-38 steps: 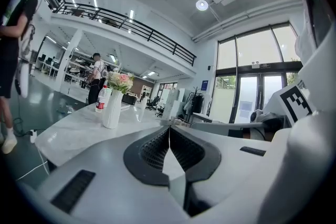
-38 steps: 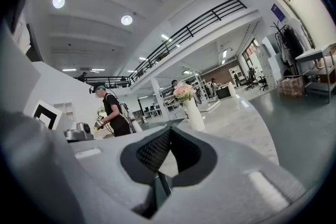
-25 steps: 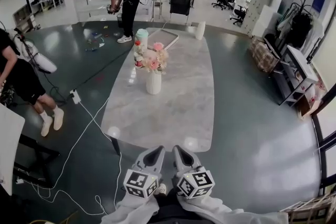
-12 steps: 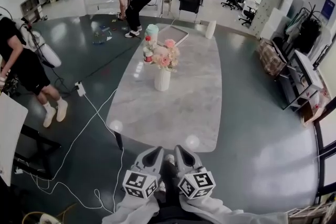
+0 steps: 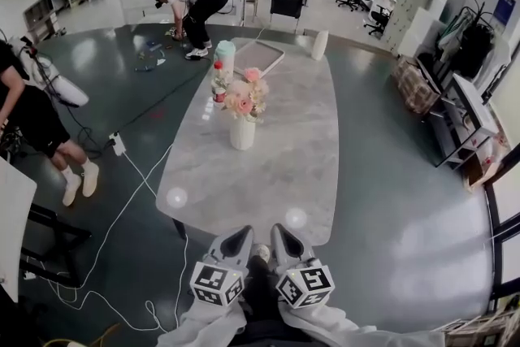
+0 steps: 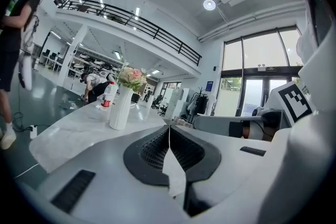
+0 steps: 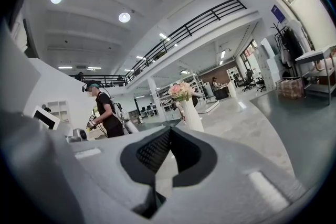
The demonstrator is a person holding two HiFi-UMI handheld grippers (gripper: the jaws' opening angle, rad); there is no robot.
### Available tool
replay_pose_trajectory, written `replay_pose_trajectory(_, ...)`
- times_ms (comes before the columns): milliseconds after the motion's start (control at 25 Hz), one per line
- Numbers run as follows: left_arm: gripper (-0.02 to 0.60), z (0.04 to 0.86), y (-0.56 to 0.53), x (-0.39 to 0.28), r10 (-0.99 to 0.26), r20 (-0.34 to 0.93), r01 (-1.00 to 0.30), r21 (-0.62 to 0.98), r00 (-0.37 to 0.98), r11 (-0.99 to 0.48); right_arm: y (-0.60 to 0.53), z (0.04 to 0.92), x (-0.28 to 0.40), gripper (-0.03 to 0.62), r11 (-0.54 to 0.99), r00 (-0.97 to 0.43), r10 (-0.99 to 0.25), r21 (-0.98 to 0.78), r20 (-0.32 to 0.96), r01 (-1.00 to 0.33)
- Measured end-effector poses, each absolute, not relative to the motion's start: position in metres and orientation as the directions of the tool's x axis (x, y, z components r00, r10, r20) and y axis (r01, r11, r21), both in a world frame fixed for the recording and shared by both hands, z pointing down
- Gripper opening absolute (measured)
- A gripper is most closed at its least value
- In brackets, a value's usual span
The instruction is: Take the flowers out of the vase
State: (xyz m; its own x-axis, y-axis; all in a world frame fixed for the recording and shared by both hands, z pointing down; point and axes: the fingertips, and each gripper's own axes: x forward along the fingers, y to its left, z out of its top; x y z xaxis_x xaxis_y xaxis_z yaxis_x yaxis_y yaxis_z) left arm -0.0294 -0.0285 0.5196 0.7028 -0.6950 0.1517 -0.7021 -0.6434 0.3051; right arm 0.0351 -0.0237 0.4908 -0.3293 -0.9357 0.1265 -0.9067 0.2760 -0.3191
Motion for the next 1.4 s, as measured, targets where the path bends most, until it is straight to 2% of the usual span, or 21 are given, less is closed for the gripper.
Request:
replay_pose_trajectory(1000,0.004,0.476,-0.25,-0.003,-0.789,0.11,-0.782,0.269,0.604,-0.562,-0.243,0.431,0.076,0.0,0.337,-0.362,-0.932,-0.295,0.034,-0.894)
replay_pose_trajectory(1400,0.005,0.48,-0.293,0.005,-0.81,0.129,-0.808,0.258,0.573,-0.53,-0.288,0.448,0.086,0.0,0.333,-0.377,-0.923,-0.332,0.078,-0.883)
